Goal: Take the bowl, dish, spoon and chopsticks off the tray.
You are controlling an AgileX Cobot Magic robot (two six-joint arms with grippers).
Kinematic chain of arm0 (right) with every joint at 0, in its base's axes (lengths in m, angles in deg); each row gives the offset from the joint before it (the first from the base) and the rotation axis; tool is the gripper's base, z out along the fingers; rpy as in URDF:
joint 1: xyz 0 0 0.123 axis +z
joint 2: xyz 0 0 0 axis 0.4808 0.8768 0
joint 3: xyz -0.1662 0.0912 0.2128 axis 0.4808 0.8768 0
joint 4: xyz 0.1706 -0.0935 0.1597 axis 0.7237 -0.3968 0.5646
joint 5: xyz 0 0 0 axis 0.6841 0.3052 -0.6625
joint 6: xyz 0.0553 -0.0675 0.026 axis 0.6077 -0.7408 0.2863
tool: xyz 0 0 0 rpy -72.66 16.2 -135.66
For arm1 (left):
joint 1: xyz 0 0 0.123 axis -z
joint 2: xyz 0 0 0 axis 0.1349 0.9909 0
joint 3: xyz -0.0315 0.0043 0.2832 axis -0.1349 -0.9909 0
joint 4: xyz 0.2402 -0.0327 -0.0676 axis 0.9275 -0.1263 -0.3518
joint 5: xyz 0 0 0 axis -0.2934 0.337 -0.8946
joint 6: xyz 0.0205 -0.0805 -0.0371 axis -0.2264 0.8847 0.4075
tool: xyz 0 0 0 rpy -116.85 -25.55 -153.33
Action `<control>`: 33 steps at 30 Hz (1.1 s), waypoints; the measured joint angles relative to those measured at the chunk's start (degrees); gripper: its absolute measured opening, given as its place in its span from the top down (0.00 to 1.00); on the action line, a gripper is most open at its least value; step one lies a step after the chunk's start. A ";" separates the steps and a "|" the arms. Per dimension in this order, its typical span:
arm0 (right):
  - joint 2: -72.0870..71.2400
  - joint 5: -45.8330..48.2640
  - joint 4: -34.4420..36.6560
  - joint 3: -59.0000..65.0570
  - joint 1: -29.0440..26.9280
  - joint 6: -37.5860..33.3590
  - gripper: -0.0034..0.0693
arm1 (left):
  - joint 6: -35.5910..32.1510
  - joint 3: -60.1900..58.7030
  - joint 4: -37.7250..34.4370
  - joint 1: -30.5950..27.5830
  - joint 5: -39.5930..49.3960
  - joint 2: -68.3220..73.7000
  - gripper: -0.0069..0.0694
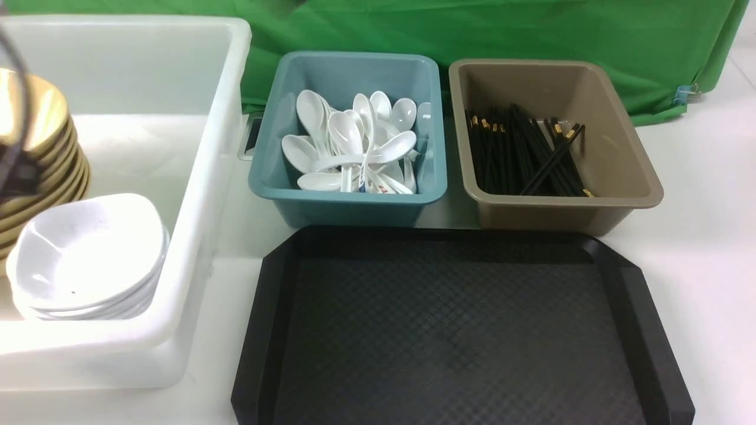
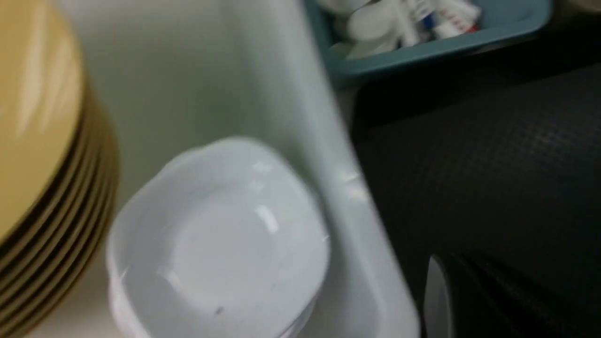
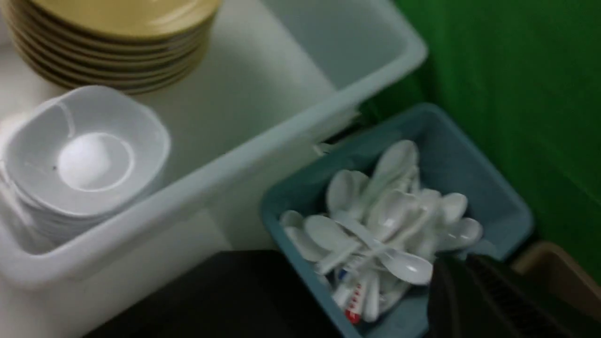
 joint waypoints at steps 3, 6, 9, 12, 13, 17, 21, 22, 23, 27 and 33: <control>-17.08 -6.48 -2.52 15.98 -4.35 2.25 0.94 | -1.42 0.00 -0.17 8.99 -2.36 -2.91 0.91; -29.05 -15.44 -6.57 30.00 -5.61 6.22 0.94 | -1.23 -0.76 -0.29 12.91 -3.56 -6.62 0.91; -42.28 -25.87 -10.33 45.24 -5.88 11.25 0.94 | -0.66 -3.78 -0.60 14.26 -7.45 -11.16 0.91; -56.55 -38.91 -14.01 62.56 -5.96 17.64 0.94 | -0.45 -9.05 -0.88 14.51 -13.11 -17.73 0.91; -62.49 -42.66 -15.19 69.32 -6.00 19.68 0.94 | -0.45 -12.41 -1.37 14.51 -15.33 -20.86 0.91; -75.80 -51.28 -16.68 84.78 -6.06 21.34 0.94 | 1.06 -20.85 -4.00 14.51 -20.93 -28.82 0.91; -88.28 -57.60 -17.21 97.83 -6.13 22.19 0.94 | 1.50 -30.80 -7.49 14.51 -27.30 -36.06 0.91; -91.03 -59.07 -17.23 100.00 -6.13 22.45 0.94 | 1.70 -35.29 -8.63 14.51 -30.52 -38.61 0.91; -91.69 -59.32 -17.28 100.57 -6.13 22.45 0.94 | 1.70 -35.29 -8.63 14.51 -30.92 -38.86 0.91; -95.20 -60.71 -17.41 102.61 -6.13 22.45 0.91 | 1.77 -41.88 -11.84 14.51 -36.68 -41.07 0.91; -95.55 -61.28 -17.45 102.62 -6.13 22.45 0.82 | 1.90 -42.82 -14.39 14.51 -38.53 -41.07 0.91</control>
